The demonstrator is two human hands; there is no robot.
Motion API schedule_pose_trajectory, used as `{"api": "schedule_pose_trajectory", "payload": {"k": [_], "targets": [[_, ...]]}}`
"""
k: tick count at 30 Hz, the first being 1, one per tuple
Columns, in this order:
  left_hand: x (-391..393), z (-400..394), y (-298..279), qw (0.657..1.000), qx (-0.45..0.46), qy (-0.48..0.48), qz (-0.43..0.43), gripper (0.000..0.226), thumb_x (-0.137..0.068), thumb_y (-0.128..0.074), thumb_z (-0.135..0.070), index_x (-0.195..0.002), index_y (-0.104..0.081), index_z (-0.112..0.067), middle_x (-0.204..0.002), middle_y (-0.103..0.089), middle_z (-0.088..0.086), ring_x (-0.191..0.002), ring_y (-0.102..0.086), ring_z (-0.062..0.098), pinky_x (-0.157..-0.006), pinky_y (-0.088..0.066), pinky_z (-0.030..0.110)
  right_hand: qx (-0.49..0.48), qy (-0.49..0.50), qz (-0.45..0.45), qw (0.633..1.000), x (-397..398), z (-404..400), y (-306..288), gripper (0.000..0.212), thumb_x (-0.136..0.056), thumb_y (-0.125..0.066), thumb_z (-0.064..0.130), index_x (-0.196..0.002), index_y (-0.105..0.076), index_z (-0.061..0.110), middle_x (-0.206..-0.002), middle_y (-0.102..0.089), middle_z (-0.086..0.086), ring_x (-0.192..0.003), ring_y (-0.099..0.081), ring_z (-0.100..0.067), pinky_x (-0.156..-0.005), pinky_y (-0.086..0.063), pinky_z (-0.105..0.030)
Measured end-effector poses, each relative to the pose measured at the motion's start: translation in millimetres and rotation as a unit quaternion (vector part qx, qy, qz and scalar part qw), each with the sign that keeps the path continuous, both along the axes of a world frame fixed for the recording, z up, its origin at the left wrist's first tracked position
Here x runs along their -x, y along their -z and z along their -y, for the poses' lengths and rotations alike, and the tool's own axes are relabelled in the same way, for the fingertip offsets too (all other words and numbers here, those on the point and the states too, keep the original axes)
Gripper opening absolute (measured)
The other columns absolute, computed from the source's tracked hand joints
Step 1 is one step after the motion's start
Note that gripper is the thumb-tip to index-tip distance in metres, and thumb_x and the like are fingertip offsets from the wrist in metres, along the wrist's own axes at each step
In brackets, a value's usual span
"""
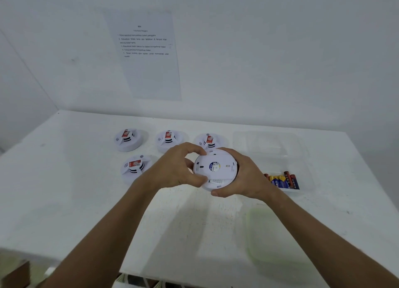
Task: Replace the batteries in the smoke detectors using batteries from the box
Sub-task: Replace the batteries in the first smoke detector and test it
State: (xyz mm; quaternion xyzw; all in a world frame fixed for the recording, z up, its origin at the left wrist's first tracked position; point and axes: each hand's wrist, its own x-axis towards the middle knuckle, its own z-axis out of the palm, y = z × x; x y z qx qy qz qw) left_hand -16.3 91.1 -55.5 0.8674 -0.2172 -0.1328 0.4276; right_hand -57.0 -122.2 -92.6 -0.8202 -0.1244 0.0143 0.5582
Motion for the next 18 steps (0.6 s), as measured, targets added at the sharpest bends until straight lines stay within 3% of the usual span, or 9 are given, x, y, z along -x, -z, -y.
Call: {"api": "schedule_pose_trajectory", "payload": {"k": [5, 9, 12, 18], "targets": [[2, 0, 3, 1.0, -0.004, 0.0, 0.015, 0.064, -0.064, -0.089, -0.026, -0.12, -0.057, -0.028, -0.124, -0.053, -0.015, -0.092, -0.065, 0.005, -0.067, -0.058, 0.018, -0.003, 0.0, -0.01, 1.0, 0, 1, 0, 0.09, -0.048, -0.095, 0.014, -0.129, -0.056, 0.026, -0.113, -0.067, 0.02, -0.106, -0.063, -0.003, -0.081, -0.051, -0.015], [-2, -4, -4, 0.999, -0.002, 0.046, -0.024, 0.064, -0.067, -0.088, -0.021, -0.122, -0.058, -0.028, -0.128, -0.055, -0.011, -0.097, -0.066, 0.012, -0.071, -0.059, 0.021, 0.002, -0.045, -0.028, 0.999, 1, 6, -2, 0.097, -0.052, -0.095, 0.001, -0.13, -0.048, 0.032, -0.122, -0.06, 0.018, -0.112, -0.058, 0.003, -0.085, -0.051, -0.014], [-2, -4, -9, 0.997, -0.021, 0.069, -0.026, 0.065, -0.067, -0.088, -0.02, -0.123, -0.056, -0.029, -0.129, -0.054, -0.011, -0.098, -0.066, 0.015, -0.072, -0.06, 0.025, 0.012, -0.061, -0.031, 0.998, 3, 7, -2, 0.102, -0.052, -0.096, 0.003, -0.131, -0.043, 0.04, -0.129, -0.056, 0.017, -0.117, -0.056, 0.002, -0.092, -0.051, -0.016], [0, -1, -5, 0.998, -0.051, 0.046, 0.01, 0.068, -0.063, -0.089, -0.024, -0.123, -0.057, -0.027, -0.127, -0.054, -0.012, -0.094, -0.065, 0.009, -0.071, -0.059, 0.021, 0.021, -0.03, -0.004, 0.999, 6, 6, 1, 0.095, -0.052, -0.096, 0.002, -0.125, -0.049, 0.04, -0.124, -0.061, 0.014, -0.111, -0.059, 0.001, -0.089, -0.051, -0.015]]}}
